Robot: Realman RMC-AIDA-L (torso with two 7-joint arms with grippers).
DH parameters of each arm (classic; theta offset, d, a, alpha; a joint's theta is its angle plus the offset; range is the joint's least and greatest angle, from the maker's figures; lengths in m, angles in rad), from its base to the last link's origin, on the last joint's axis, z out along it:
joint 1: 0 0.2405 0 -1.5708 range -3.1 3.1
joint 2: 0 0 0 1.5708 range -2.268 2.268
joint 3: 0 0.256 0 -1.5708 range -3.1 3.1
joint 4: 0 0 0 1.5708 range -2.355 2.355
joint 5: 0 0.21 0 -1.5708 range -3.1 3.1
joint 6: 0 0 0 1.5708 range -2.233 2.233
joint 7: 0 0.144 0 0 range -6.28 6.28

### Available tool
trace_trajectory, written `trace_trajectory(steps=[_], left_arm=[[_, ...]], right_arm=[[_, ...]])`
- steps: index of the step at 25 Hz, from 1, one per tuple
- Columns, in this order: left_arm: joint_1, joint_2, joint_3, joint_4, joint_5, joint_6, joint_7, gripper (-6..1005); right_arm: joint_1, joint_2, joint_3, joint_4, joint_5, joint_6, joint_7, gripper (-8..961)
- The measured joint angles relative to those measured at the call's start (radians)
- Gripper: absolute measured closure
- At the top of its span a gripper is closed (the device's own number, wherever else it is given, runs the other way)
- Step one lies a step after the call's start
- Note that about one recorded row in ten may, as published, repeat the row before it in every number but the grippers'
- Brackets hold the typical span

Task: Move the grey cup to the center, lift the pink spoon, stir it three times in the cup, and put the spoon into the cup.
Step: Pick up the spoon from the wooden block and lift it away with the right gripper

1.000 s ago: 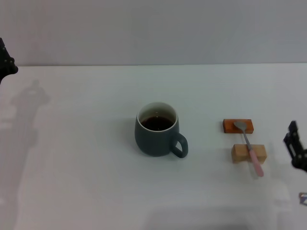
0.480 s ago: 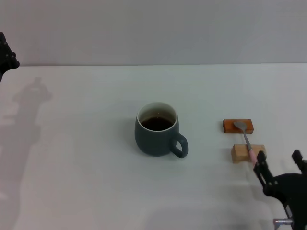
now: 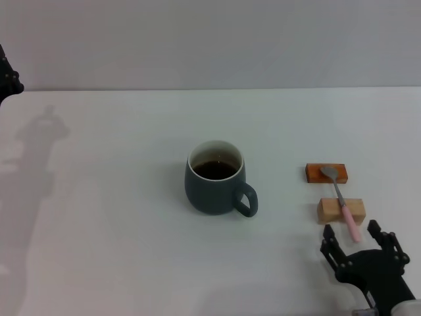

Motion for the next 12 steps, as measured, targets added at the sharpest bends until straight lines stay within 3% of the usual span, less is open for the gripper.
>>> trace_trajectory(steps=[12], left_arm=[[0.000, 0.003, -0.018, -0.006, 0.004, 0.000, 0.000, 970]], right_arm=[[0.019, -0.002, -0.003, -0.003, 0.000, 0.021, 0.002, 167]])
